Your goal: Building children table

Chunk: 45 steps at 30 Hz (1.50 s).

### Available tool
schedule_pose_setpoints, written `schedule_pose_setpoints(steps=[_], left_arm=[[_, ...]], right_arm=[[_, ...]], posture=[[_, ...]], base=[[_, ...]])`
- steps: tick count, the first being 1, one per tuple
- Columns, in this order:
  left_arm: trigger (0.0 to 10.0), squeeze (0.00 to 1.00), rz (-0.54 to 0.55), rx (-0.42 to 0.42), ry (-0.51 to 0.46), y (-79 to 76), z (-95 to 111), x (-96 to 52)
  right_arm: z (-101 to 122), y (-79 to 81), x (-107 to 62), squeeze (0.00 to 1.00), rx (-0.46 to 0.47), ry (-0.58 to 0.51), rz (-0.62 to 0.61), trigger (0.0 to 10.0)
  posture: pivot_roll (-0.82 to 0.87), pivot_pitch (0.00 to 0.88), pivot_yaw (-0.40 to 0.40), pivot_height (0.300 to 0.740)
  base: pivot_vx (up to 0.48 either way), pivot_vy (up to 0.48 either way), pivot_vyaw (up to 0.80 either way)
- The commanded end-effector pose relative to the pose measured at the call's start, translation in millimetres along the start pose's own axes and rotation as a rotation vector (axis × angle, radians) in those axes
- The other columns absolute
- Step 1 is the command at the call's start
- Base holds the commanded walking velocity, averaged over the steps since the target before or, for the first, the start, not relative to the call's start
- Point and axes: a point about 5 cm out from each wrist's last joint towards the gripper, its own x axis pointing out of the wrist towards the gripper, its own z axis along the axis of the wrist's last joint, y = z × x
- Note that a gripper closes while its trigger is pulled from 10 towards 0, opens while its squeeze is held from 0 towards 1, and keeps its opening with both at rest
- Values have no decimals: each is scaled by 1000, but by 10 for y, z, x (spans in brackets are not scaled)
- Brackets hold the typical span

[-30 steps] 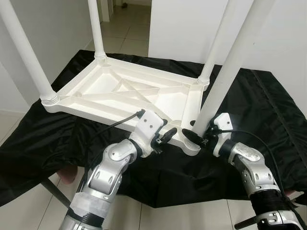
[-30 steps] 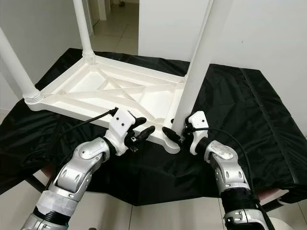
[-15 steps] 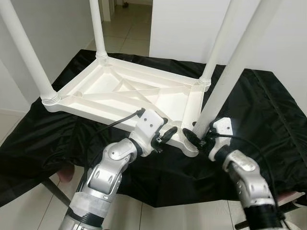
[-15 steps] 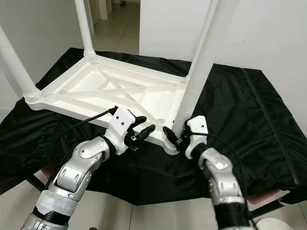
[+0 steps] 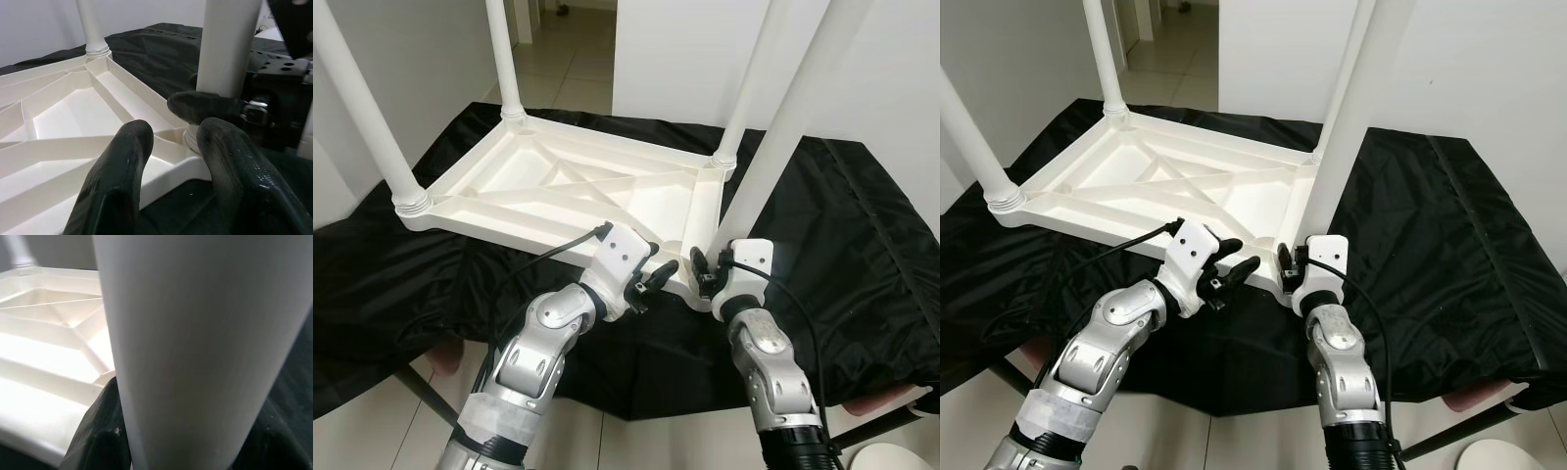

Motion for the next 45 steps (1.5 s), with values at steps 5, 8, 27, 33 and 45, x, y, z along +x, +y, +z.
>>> schedule_pose_setpoints(steps=[5,8,27,33,45], left_arm=[[10000,0,5,-9,7,-36,-8,10],[10000,0,1,-10,6,-49,-6,14],[10000,0,46,32,22,-14,-61,30],[10000,0,55,40,25,-2,-78,28],[10000,0,52,44,10,25,-57,55]], right_arm=[[-55,-59,88,0,42,43,-154,0],[-42,33,105,0,54,41,-138,0],[-151,-19,33,1000,-33,30,-80,10000],[-194,-114,5,0,-52,33,-70,10000],[-144,-565,7,0,-141,-3,365,10000]], posture=[[47,40,-14,740],[45,37,-14,740],[50,11,-42,740],[50,5,-52,740],[45,0,-43,740]], base=[[0,0,0],[0,0,0],[0,0,0],[0,0,0],[0,0,0]])
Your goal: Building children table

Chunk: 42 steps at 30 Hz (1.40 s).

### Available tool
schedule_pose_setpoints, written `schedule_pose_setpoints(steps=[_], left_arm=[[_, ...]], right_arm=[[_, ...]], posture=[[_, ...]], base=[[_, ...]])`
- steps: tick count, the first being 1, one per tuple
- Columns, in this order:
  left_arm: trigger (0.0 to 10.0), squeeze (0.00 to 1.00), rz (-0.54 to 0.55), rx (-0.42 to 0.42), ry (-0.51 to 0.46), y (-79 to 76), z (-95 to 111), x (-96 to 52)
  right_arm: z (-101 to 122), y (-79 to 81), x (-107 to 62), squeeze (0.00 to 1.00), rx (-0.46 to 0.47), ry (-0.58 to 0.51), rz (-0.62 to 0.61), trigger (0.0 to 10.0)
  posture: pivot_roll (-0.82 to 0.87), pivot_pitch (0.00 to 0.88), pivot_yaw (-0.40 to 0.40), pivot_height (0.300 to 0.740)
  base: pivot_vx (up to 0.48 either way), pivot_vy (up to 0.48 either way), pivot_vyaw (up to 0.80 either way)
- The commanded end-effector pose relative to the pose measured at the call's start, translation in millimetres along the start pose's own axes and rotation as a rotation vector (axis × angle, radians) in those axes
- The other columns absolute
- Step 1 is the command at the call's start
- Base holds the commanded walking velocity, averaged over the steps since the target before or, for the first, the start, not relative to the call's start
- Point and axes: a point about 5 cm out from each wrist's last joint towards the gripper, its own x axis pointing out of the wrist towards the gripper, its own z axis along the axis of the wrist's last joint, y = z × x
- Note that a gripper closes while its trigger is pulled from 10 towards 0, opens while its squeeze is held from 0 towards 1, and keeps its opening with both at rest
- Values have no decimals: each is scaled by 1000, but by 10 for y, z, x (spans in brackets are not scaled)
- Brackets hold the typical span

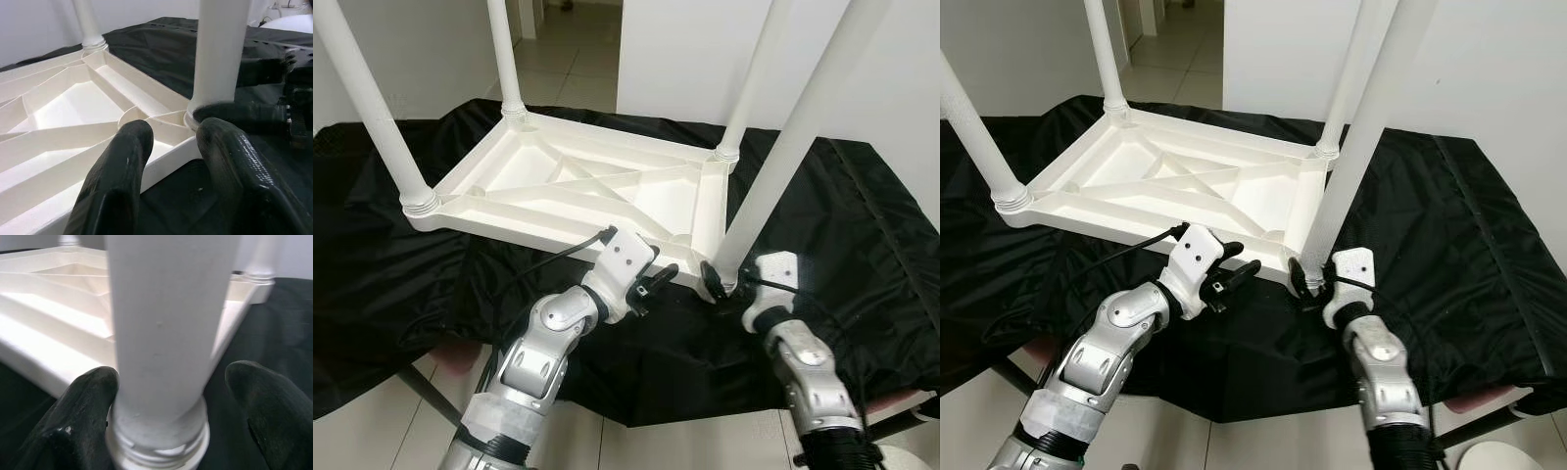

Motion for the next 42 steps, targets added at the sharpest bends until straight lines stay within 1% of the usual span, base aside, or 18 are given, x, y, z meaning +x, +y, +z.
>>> schedule_pose_setpoints(steps=[1,3,7,13,14,15,16,17,18,24,30,31,32,33,35,37,40,42], left_arm=[[10000,0,52,6,0,31,-4,20],[10000,0,45,8,-10,33,17,47],[10000,0,42,8,-14,31,23,52],[10000,0,32,20,-16,37,30,55],[10000,0,32,20,-17,38,31,57],[10000,0,32,20,-17,38,31,57],[10000,0,34,20,-19,33,34,58],[10000,0,34,20,-19,33,34,58],[10000,0,35,19,-21,28,36,59],[10000,0,39,13,-22,14,32,52],[10000,0,32,9,-21,-3,22,39],[10000,0,29,9,-21,-1,23,40],[10000,0,29,9,-21,-1,23,40],[10000,0,26,10,-20,-1,23,41],[10000,0,21,7,-23,-3,26,44],[10000,0,17,0,-28,-7,33,48],[10000,0,16,-3,-30,-9,36,49],[10000,0,14,-6,-32,-19,47,50]], right_arm=[[13,-71,2,0,-5,-5,18,10000],[19,-137,77,0,-44,18,90,10000],[22,-140,108,0,-57,26,122,10000],[57,65,291,0,-118,48,336,10000],[50,86,297,0,-123,51,359,9333],[50,86,297,0,-123,51,359,9333],[30,125,292,0,-126,61,397,3333],[30,125,292,0,-126,61,397,3333],[8,146,283,0,-124,69,428,0],[-41,139,242,0,-126,88,461,0],[-103,49,177,0,-116,107,413,0],[-114,32,173,0,-100,115,387,2314],[-114,32,173,0,-100,115,387,2314],[-116,18,168,0,-98,118,359,10000],[-107,-8,174,0,-78,109,287,10000],[-97,-54,187,0,-14,95,138,10000],[-92,-54,187,0,5,87,92,10000],[-97,40,181,0,48,87,-8,10000]], posture=[[45,0,-43,740],[47,0,-37,740],[47,0,-37,740],[51,0,-36,740],[51,0,-36,740],[51,0,-36,740],[55,0,-40,740],[55,0,-40,740],[58,0,-43,740],[62,0,-46,740],[56,0,-40,740],[52,0,-37,740],[52,0,-37,740],[48,0,-34,740],[41,0,-30,740],[38,0,-27,740],[38,0,-27,740],[36,0,-26,740]], base=[[0,0,0],[0,0,0],[0,0,0],[0,0,0],[0,0,0],[0,0,0],[0,0,0],[0,0,0],[0,0,0],[0,0,0],[0,0,0],[0,0,0],[0,0,0],[0,0,0],[0,0,0],[0,0,0],[0,0,0],[0,0,0]])
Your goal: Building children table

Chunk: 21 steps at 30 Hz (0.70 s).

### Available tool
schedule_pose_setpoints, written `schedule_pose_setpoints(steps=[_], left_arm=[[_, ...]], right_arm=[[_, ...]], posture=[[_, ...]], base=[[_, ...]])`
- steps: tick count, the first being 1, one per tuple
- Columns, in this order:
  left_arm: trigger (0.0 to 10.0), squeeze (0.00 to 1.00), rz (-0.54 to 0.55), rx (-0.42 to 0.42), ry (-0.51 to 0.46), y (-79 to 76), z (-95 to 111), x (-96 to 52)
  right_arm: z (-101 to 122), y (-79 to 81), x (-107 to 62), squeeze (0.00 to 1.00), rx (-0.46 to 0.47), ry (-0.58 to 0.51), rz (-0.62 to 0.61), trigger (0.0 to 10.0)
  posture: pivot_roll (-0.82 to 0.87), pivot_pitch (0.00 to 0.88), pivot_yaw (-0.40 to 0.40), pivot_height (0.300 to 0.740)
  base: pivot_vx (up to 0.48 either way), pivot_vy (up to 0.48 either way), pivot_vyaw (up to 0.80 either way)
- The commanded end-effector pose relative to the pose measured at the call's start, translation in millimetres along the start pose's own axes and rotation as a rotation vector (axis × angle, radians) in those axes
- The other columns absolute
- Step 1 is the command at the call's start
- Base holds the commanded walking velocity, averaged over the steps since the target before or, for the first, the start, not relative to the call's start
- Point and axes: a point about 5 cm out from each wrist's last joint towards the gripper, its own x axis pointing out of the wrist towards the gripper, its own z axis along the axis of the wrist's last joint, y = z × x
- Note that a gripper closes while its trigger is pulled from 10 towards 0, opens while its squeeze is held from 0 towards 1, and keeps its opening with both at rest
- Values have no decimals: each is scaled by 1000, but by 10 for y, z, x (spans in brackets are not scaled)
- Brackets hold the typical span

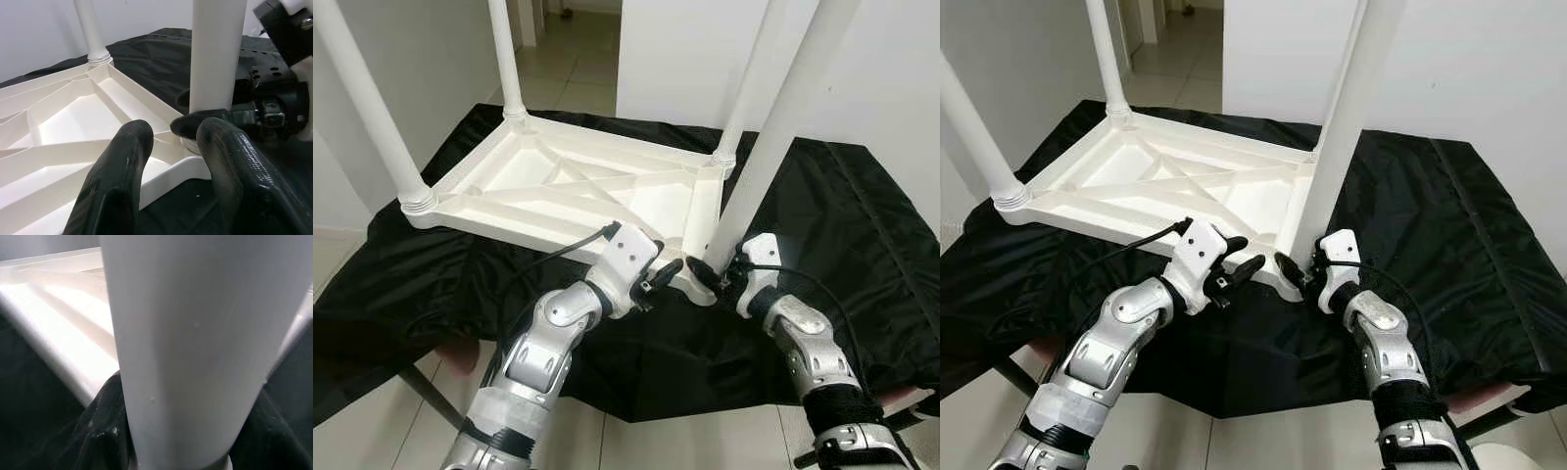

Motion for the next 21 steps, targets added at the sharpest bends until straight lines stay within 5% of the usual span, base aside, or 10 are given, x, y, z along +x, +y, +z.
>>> schedule_pose_setpoints(steps=[1,6,9,14,21], left_arm=[[10000,0,15,-7,-9,-24,14,8],[10000,0,12,-8,-6,-30,8,-3],[10000,0,28,-10,-4,-8,6,-20],[10000,0,39,-14,-7,0,15,-18],[10000,0,27,-12,2,-18,-3,-30]], right_arm=[[-114,-47,-59,0,8,69,-78,10000],[-130,89,-58,0,58,67,-201,10000],[-160,194,-85,0,149,67,-426,10000],[-70,212,-81,0,128,58,-614,10000],[21,308,-42,0,158,30,-610,10000]], posture=[[36,0,-26,740],[35,0,-26,740],[47,2,-40,740],[51,10,-46,740],[42,18,-41,740]], base=[[0,0,0],[0,0,0],[0,0,0],[0,0,0],[0,0,0]])
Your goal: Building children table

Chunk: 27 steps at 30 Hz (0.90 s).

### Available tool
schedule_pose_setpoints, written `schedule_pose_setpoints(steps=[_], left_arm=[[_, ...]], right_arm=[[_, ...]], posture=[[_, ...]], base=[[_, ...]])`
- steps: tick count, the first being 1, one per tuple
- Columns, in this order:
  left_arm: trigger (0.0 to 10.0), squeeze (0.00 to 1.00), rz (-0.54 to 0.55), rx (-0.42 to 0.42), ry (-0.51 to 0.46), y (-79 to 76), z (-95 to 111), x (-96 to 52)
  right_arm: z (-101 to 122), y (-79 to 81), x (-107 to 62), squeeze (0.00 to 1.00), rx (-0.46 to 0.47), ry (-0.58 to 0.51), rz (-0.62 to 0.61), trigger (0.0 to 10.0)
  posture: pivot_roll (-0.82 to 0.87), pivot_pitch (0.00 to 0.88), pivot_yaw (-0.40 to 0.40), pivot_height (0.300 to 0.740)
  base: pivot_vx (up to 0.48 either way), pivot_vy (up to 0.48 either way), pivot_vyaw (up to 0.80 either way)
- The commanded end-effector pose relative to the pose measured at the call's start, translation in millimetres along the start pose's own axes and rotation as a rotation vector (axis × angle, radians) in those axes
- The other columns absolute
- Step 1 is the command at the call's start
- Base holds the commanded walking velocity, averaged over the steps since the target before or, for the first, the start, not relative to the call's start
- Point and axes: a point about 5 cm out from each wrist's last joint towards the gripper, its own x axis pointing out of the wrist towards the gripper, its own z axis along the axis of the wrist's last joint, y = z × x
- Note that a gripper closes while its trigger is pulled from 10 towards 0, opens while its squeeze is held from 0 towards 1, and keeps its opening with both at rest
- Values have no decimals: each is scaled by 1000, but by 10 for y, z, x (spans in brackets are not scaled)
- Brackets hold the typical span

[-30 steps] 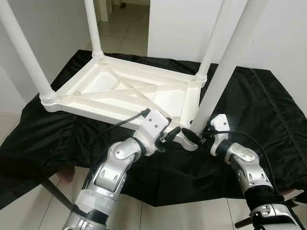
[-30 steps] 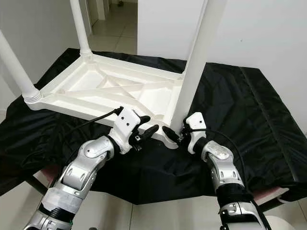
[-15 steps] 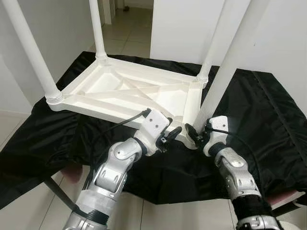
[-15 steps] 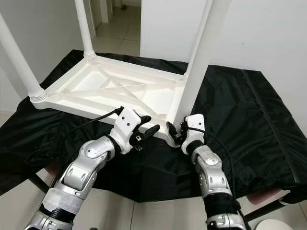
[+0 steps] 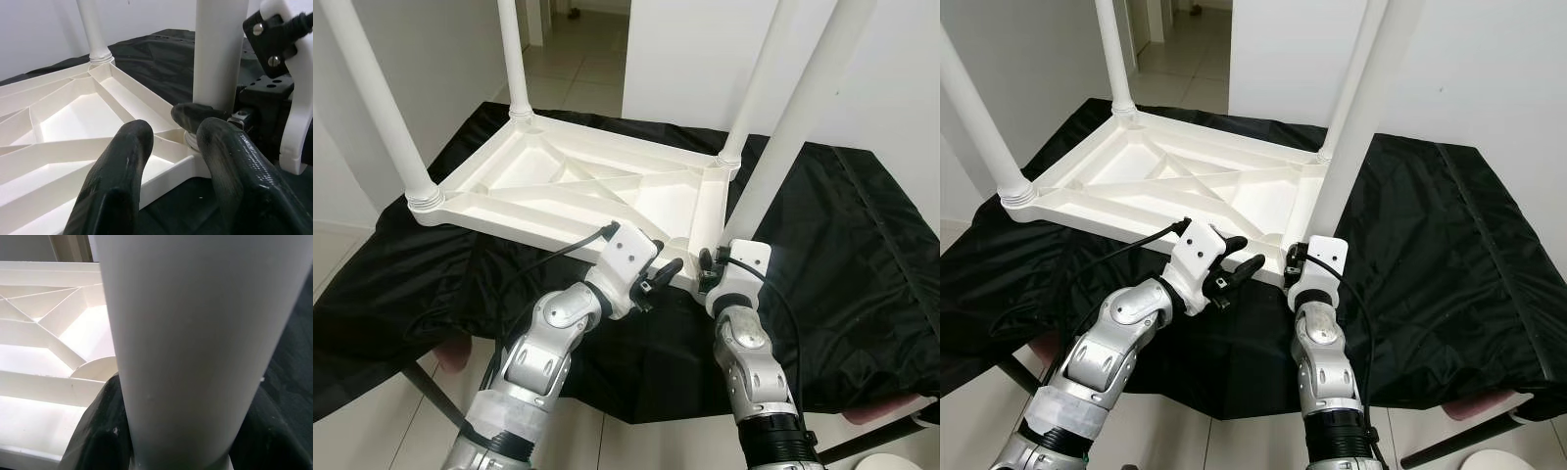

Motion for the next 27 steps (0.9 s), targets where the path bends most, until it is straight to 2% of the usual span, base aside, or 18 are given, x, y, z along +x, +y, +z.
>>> schedule_pose_setpoints(steps=[1,4,5,9,12,13,14,15,21,22,23,25,27], left_arm=[[10000,0,26,-6,7,9,-13,-6],[10000,0,29,-6,8,17,-14,-10],[10000,0,32,-4,8,27,-10,-6],[10000,0,34,-3,7,30,-6,-3],[10000,0,38,-19,-5,36,22,12],[10000,0,41,-26,-11,35,35,15],[10000,0,41,-26,-11,35,35,15],[10000,0,46,-32,-13,37,37,12],[10000,0,48,-28,-7,40,18,-1],[10000,0,45,-23,-3,43,9,-1],[10000,0,45,-23,-3,43,9,-1],[10000,0,41,-18,-1,52,9,13],[10000,0,39,-16,-2,55,15,22]], right_arm=[[-10,-118,-15,455,29,4,-35,10000],[10,-126,-19,455,36,-11,-26,10000],[26,-132,-22,1000,42,-25,-9,10000],[34,-146,-29,1000,25,-34,2,10000],[36,-192,-54,1000,-40,-43,23,10000],[26,-250,-76,345,-68,-45,50,10000],[26,-250,-76,345,-68,-45,50,10000],[27,-322,-91,0,-82,-46,74,10000],[50,-421,-103,0,-109,-55,176,10000],[74,-462,-83,0,-140,-61,276,10000],[74,-462,-83,0,-140,-61,276,10000],[117,-534,-16,0,-192,-65,419,10000],[138,-554,14,0,-210,-68,460,10000]], posture=[[41,19,-40,740],[42,19,-42,740],[44,18,-46,740],[47,19,-51,740],[48,18,-53,740],[47,21,-56,740],[47,21,-56,740],[42,21,-53,740],[37,19,-47,740],[34,16,-39,740],[34,16,-39,740],[32,12,-33,740],[32,12,-31,740]], base=[[0,0,0],[0,0,0],[0,0,0],[0,0,0],[0,0,0],[0,0,0],[0,0,0],[0,0,0],[0,0,0],[0,0,0],[0,0,0],[0,0,0],[0,0,0]])
